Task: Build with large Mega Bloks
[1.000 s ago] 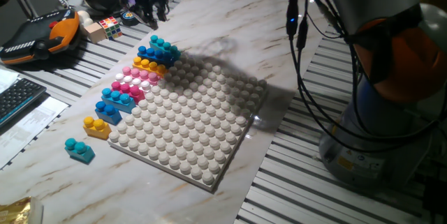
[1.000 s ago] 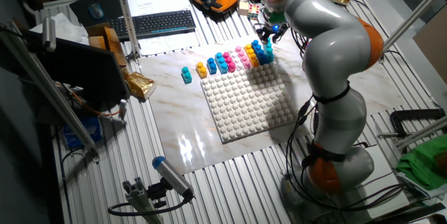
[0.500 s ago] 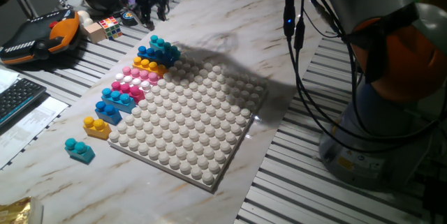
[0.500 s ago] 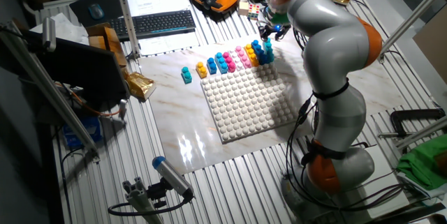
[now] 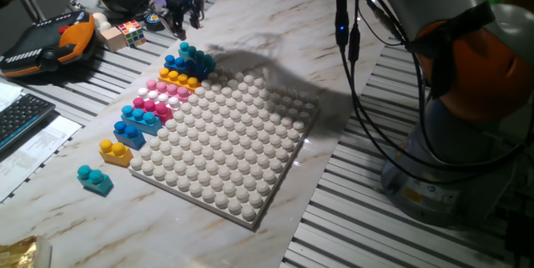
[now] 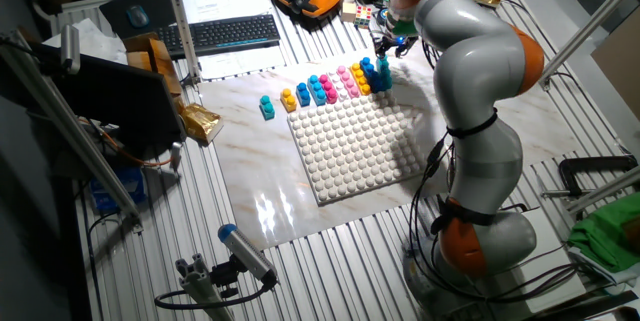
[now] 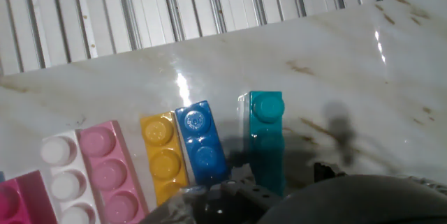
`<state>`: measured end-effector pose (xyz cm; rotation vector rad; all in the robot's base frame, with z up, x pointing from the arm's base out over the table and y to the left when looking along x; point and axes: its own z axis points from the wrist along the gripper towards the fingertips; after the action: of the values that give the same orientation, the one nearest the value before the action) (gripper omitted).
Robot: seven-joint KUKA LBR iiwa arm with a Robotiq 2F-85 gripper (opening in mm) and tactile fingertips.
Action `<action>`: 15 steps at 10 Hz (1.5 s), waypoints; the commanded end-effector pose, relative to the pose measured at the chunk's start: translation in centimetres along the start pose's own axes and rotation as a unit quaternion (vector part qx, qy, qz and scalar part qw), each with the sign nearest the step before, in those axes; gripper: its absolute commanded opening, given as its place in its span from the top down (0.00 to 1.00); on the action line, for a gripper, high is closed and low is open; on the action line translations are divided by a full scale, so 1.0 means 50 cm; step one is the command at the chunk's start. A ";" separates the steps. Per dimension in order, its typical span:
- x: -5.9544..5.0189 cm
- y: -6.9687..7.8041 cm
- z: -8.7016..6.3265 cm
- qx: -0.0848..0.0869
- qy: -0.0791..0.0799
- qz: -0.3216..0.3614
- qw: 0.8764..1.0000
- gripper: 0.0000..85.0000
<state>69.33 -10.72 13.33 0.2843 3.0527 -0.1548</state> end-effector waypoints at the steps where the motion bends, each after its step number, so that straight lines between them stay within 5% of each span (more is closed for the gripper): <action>1: 0.000 0.004 0.008 0.005 -0.001 -0.002 1.000 0.41; 8: 0.006 -0.011 0.086 0.000 -0.010 -0.007 1.000 0.38; 15: 0.013 -0.015 0.106 -0.013 0.002 0.000 1.000 0.38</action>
<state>68.88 -11.93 8.07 0.2812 3.0556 -0.1145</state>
